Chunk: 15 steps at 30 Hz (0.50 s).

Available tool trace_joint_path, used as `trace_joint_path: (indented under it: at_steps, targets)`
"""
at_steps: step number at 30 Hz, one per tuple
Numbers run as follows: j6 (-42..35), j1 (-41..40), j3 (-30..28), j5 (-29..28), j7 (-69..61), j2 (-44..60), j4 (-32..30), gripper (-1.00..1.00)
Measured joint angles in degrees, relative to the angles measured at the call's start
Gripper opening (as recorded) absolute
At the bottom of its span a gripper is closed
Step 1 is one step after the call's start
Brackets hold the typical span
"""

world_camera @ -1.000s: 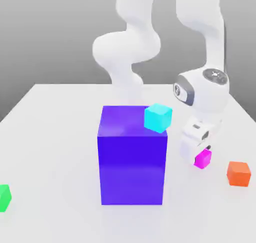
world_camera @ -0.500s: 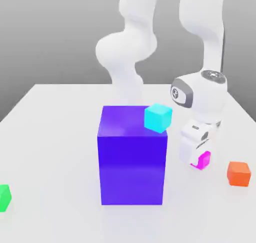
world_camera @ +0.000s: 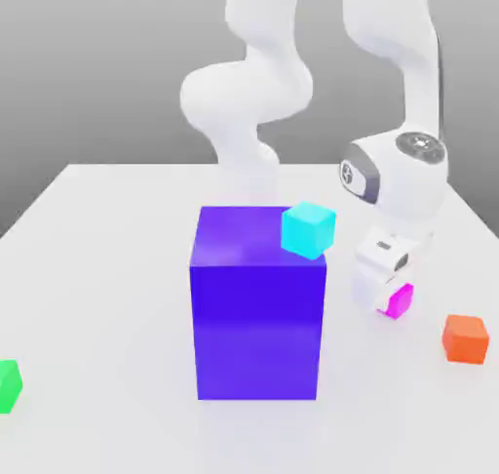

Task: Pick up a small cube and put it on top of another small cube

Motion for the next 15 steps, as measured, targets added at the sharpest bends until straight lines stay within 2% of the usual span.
trace_joint_path:
  at_steps: [8,15]
  targets:
    - [-3.75,-0.5,0.81,-0.32,0.7,-5.58,-0.82,-1.0]
    - [-5.02,-1.94,0.58,-8.47,7.08,-10.78,-2.64,-1.0]
